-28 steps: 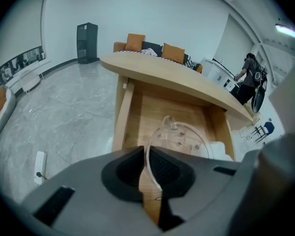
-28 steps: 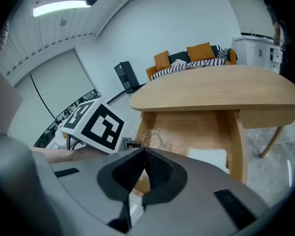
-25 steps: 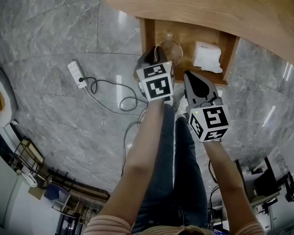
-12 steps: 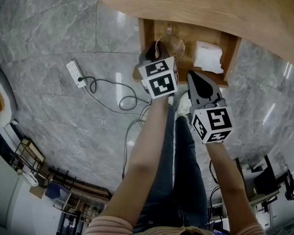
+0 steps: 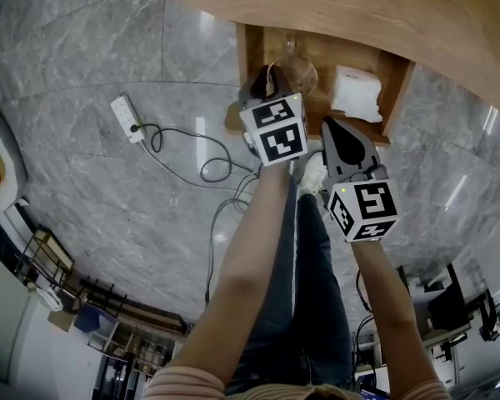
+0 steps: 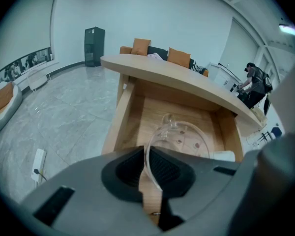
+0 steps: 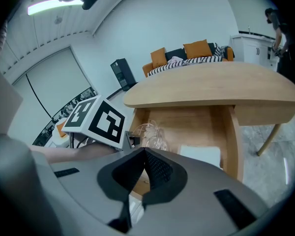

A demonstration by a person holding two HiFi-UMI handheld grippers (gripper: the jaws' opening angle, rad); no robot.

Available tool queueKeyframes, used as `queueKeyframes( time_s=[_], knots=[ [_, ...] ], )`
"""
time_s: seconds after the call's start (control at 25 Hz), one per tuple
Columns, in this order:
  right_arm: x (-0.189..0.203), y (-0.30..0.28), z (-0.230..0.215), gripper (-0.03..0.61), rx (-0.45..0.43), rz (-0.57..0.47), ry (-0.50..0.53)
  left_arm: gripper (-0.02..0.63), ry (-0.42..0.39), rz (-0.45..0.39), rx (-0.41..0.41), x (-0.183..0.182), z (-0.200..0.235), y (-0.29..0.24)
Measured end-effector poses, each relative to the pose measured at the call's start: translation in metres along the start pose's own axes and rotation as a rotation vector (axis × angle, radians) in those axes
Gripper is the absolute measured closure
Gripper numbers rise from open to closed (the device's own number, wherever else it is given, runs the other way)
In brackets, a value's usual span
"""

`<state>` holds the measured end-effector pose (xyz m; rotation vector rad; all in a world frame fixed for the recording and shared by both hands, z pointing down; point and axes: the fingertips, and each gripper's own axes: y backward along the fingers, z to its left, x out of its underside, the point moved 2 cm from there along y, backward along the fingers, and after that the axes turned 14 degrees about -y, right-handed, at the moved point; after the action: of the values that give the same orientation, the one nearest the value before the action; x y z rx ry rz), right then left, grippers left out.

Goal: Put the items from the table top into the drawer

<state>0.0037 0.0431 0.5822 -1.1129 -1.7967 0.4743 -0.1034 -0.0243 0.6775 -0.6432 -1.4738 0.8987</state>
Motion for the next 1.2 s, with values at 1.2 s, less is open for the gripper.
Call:
queueKeyframes(
  time_s=[1.2],
  knots=[
    [-0.012,0.032,-0.006,0.571,-0.006,-0.047,0.005,0.502,0.018,0.000,0.008,-0.003,-0.009,0.026]
  ],
)
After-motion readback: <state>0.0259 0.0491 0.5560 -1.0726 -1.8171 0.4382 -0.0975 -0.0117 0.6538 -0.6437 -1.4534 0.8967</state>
